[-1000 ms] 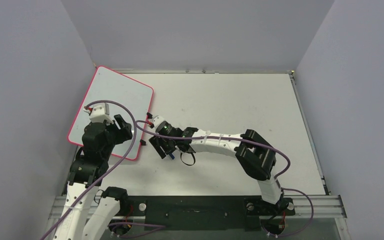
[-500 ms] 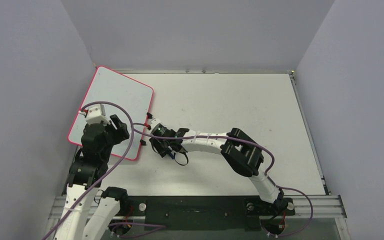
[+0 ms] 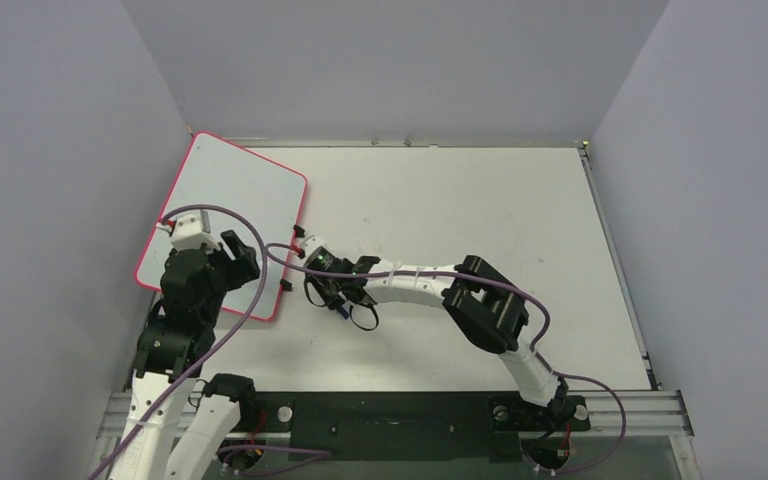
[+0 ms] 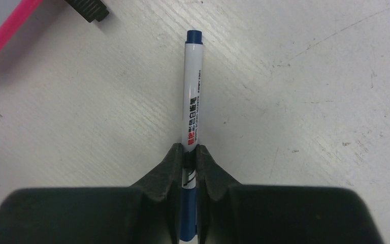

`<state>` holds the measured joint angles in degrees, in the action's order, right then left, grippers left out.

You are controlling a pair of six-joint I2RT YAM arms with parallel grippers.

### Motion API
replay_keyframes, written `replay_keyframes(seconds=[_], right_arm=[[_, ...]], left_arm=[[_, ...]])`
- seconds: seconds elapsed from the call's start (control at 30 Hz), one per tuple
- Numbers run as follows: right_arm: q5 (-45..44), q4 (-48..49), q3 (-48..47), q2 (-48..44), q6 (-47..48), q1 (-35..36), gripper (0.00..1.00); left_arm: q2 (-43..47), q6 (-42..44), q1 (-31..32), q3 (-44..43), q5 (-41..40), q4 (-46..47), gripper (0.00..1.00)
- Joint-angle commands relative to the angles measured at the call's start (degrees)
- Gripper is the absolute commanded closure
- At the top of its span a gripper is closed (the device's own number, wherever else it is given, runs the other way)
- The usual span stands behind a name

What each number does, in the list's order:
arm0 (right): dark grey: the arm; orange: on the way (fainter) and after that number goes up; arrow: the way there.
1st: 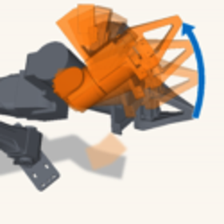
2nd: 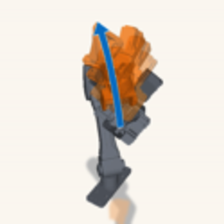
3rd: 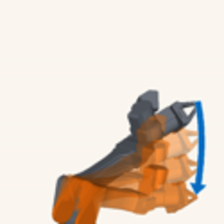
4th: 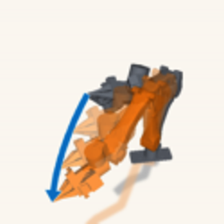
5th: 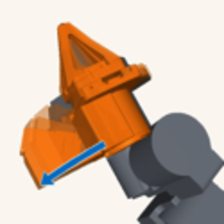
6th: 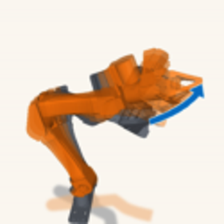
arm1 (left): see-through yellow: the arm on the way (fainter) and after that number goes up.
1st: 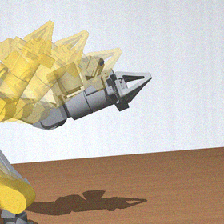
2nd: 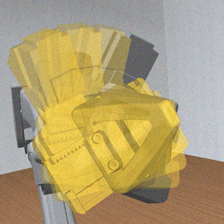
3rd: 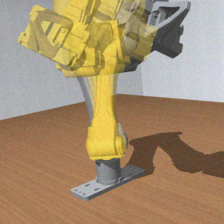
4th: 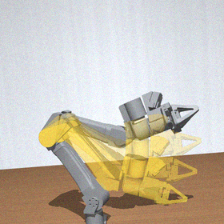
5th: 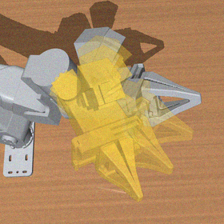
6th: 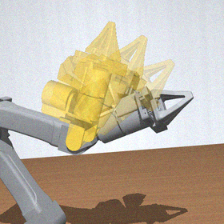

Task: Write a sentence on the whiteboard
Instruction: Pick up the whiteboard marker at the center of the board, then open the pen cap.

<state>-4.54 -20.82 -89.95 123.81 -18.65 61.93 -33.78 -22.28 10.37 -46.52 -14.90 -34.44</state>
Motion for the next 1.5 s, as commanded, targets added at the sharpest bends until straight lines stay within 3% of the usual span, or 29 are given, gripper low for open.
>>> replay_keyframes(seconds=[0.0, 0.23, 0.53, 0.73, 1.07, 1.47], right_arm=[[2.5, 2.6, 3.5, -6.4, -3.1, -2.4, 1.0], [5.6, 12.9, 15.2, -22.1, -13.7, -9.0, 1.0], [-9.4, 22.9, 29.1, -44.4, -24.7, -12.4, 1.0], [-13.5, 28.7, 35.7, -55.7, -28.1, -13.4, 1.0], [-17.0, 44.0, 47.7, -69.8, -33.5, -13.7, 1.0], [-18.2, 63.3, 57.1, -73.8, -38.1, -13.1, 1.0]], left_arm=[[0.2, 0.0, -0.4, -0.8, 4.7, 2.6, 0.39], [-0.1, 0.0, -0.5, -0.7, 11.8, 7.1, 0.38], [-6.8, -9.4, 1.7, 0.2, 24.4, 21.0, 0.39], [-10.0, -9.4, 8.7, 4.2, 27.6, 32.5, 0.39], [-15.4, -18.3, 13.3, 8.6, 39.7, 55.9, 0.43], [-23.6, -19.3, 25.6, 7.2, 38.8, 73.1, 0.45]])
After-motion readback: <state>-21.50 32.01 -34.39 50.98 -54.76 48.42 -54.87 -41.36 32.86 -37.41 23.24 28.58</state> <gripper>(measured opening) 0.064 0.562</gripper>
